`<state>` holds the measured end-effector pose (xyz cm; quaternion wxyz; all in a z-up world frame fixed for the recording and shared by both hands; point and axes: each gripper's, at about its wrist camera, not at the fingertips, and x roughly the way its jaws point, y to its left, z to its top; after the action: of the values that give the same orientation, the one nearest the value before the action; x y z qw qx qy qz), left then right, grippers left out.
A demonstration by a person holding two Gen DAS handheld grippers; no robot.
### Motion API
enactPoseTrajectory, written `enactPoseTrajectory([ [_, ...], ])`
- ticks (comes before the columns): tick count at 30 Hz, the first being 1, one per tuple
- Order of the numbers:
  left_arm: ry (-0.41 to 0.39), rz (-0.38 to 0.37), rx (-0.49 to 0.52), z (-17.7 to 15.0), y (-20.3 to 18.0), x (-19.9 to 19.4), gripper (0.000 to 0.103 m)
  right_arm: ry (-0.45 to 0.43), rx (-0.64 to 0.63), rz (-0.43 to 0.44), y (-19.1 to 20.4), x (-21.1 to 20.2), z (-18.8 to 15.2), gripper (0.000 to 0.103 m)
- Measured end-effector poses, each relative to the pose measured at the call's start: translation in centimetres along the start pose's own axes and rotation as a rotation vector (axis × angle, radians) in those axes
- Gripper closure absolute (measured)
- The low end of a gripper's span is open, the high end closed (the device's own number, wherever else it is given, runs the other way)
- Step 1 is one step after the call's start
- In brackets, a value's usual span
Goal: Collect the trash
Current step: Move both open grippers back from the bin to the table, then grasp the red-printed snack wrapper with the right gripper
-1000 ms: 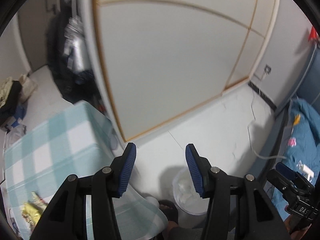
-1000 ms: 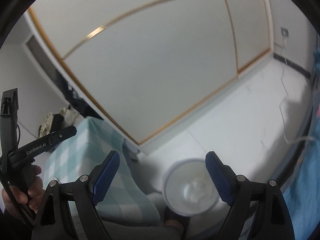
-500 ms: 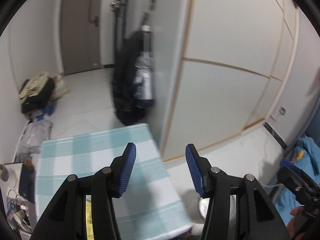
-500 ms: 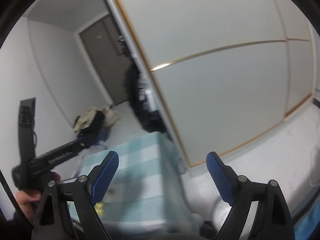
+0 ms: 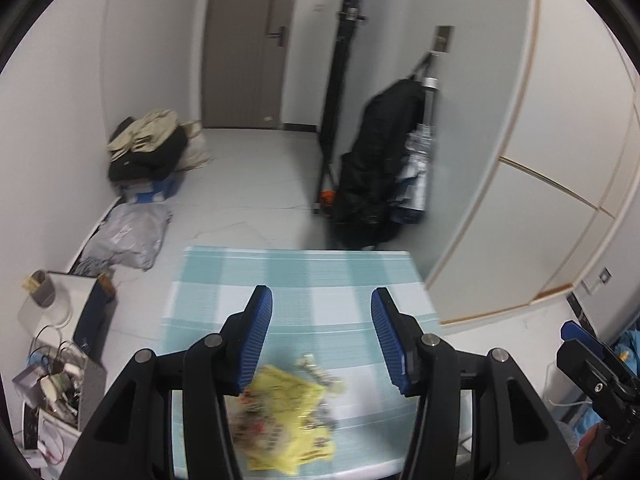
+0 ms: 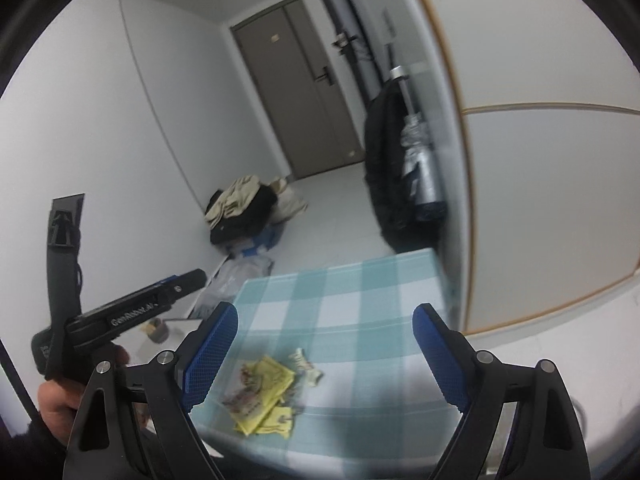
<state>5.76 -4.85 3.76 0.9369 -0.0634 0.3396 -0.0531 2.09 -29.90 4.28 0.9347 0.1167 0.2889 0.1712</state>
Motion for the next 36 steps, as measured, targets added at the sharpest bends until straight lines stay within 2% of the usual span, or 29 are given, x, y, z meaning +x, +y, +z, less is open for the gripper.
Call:
enactPoseTrajectory([
  [6,0.01,0.058,-0.037,-0.4,3.8,0.6,0.056,0.07,-0.046,0.032,3.2,4.1,-0.9,0.013],
  [11,0.035,0.069,-0.08,-1.6,6.7,1.3,0.056,0.154,-0.079,0.057,5.5,6.7,-2.0,0.014],
  [18,0.137,0.004,-0.144,-3.5,10.2,3.2,0.056,0.256,-0.123,0.061,6.8,11.2,-3.3,0.014],
  [24,0.2,-0.047,-0.202,-4.0,11.8,4.0,0.056,0.373,-0.166,0.082,8.0,15.2,-4.9,0.017],
  [28,0.224,-0.039,-0.187,-4.0,12.1,4.4,0.056,0.446,-0.21,0.113,9.1,17.5,-6.2,0.022],
  [33,0.239,-0.031,-0.233,-4.1,13.9,4.5,0.056,0.498,-0.319,0.143,11.2,19.8,-7.8,0.027],
  [36,0.241,-0.018,-0.264,-4.2,15.0,4.6,0.056,0.529,-0.316,0.17,11.7,20.9,-8.5,0.03],
])
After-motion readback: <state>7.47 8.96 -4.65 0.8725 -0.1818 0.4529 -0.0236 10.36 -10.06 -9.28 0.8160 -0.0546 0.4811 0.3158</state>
